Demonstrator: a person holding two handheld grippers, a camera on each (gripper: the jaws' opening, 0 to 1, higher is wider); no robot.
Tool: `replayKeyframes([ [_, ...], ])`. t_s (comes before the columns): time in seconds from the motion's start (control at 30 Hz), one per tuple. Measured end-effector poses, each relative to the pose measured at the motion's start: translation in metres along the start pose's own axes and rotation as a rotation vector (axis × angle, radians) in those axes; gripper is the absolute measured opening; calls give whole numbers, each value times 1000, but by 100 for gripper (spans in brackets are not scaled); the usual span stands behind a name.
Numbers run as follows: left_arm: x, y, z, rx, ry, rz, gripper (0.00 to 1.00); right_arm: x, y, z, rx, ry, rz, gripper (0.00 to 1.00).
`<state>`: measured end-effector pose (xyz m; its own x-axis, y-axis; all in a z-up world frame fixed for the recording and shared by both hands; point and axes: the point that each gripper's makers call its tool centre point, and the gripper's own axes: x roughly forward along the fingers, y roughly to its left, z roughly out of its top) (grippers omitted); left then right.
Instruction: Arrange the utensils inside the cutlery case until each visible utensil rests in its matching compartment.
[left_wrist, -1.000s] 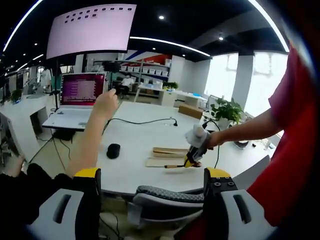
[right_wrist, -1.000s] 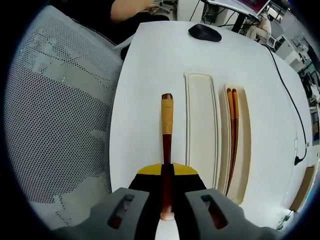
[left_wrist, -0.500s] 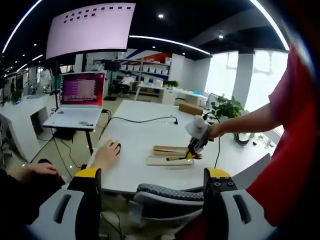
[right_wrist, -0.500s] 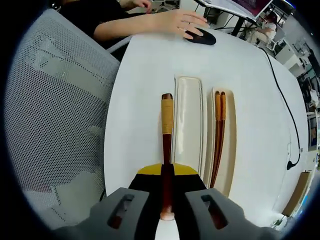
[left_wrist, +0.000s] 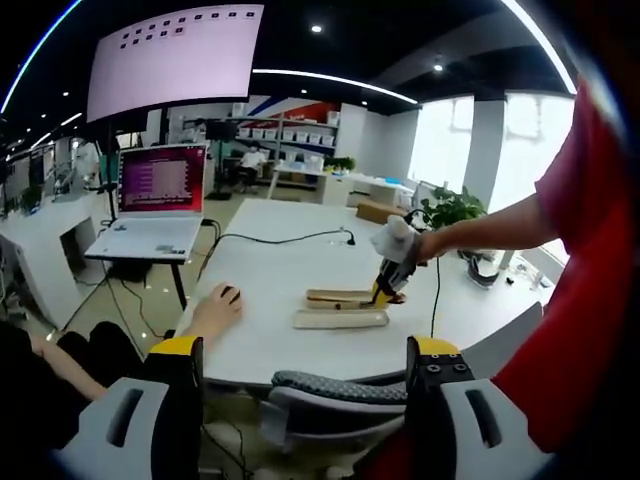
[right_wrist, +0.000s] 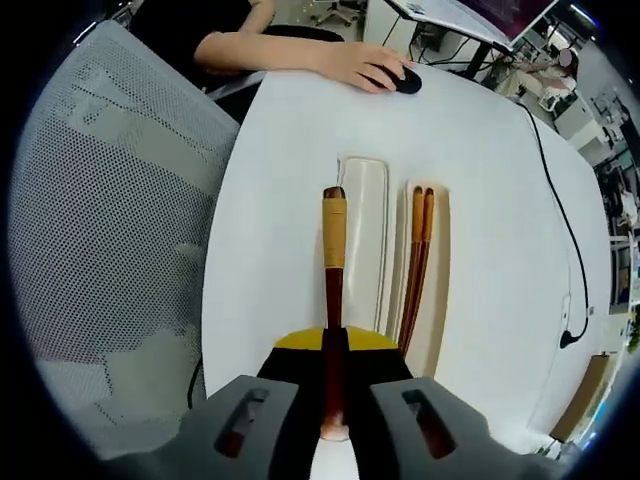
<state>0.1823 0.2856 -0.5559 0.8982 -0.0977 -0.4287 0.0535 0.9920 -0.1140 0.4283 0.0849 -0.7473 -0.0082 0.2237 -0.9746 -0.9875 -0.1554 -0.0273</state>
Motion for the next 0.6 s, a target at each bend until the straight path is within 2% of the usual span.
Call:
replayKeyframes([
  [0.13,0,0,-1,3,8,1,85,-5,-7,2,-22,1,-3,1],
  [0.23,1,0,0,7,7,2,85,-9,-10,5,23,-22,10,1],
  [0.33,2,0,1,3,4,3,85,-13,-12,7,16,-29,6,1],
  [0.6,4,-3,0,3,8,-4,85,-18,-30,-2,-7,-6,-7,1],
])
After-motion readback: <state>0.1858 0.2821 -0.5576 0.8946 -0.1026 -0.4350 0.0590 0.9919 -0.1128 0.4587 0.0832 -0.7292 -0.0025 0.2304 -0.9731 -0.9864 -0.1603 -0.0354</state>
